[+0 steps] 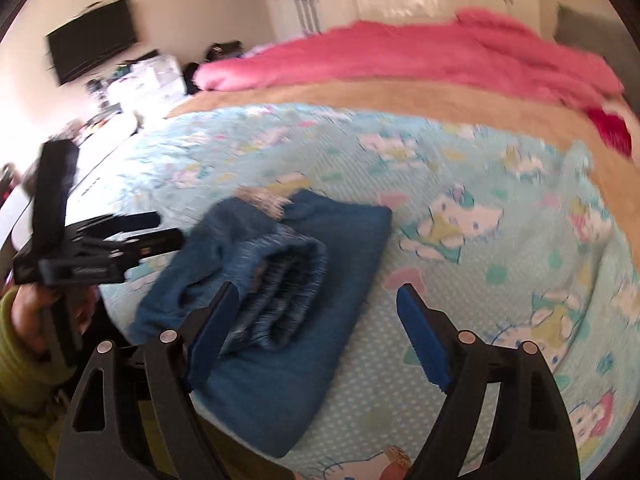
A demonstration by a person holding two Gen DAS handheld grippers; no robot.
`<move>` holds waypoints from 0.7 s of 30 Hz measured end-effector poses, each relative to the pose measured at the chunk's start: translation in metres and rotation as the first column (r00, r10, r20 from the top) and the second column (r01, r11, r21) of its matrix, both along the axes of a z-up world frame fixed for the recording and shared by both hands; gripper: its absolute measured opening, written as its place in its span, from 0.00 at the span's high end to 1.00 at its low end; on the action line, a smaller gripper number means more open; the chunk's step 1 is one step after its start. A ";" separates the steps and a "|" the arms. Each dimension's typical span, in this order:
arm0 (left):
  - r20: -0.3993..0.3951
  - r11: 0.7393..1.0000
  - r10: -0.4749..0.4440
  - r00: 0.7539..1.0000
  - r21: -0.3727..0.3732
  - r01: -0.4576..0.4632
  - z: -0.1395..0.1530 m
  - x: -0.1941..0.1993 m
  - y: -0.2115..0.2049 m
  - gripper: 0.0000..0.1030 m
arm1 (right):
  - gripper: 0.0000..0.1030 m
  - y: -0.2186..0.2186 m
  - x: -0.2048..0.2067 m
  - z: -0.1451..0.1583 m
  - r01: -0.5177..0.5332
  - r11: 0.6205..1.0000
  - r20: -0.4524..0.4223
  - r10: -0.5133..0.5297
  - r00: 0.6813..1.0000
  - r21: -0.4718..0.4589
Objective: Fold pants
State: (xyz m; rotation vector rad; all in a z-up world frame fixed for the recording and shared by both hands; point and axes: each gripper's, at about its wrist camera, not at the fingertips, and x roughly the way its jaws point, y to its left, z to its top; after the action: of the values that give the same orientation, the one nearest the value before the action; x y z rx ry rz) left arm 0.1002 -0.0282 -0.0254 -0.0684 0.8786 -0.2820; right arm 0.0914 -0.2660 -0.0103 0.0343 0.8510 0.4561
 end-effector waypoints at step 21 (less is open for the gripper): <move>-0.075 0.997 -0.070 0.995 -0.039 0.067 -0.026 0.017 -0.025 0.73 | 0.83 0.037 0.029 -0.023 -0.120 0.989 -0.034 0.123 0.992 0.083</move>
State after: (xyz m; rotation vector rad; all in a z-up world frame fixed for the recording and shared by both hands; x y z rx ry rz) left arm 0.1170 -0.0534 -0.0513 -0.0836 0.9535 -0.3617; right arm 0.1207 -0.2292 -0.0336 0.0665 0.8754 0.6066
